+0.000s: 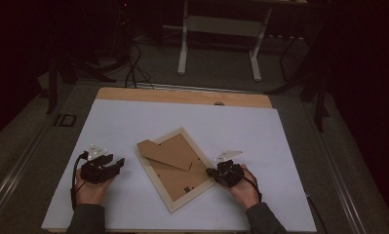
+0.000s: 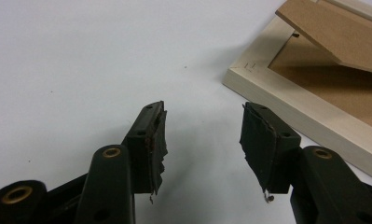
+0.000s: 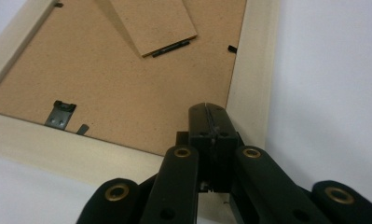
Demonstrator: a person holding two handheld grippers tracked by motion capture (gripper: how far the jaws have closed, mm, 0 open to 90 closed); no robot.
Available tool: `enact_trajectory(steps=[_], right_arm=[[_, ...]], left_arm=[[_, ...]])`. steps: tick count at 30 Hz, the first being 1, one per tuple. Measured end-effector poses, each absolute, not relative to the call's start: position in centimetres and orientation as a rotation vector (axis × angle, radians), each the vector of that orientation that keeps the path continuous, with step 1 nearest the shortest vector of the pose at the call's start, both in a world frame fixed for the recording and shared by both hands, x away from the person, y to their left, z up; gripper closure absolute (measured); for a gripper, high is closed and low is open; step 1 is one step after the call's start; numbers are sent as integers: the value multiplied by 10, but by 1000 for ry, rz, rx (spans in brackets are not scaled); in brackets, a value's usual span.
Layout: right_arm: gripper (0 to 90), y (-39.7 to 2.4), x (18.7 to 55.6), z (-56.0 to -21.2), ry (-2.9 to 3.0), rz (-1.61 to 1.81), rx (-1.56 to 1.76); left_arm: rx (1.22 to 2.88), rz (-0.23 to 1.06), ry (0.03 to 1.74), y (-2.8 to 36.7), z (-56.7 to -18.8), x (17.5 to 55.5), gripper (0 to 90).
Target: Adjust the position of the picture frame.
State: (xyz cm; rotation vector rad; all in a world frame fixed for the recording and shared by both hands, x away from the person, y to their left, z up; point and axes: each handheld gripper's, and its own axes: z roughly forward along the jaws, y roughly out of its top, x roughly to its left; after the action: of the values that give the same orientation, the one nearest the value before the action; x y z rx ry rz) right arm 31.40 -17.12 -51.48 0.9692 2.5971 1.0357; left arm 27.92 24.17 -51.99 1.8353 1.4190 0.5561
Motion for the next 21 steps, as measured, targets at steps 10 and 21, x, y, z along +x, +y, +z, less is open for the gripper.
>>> enact_trajectory(steps=[10, 21], right_arm=[[899, -176, 326, -513, 2568, 982, 977], [899, -182, 344, -512, 2551, 968, 1019]], left_arm=[[1820, 530, 1379, 240, -516, 277, 555], [1819, 530, 1394, 242, -516, 278, 617]])
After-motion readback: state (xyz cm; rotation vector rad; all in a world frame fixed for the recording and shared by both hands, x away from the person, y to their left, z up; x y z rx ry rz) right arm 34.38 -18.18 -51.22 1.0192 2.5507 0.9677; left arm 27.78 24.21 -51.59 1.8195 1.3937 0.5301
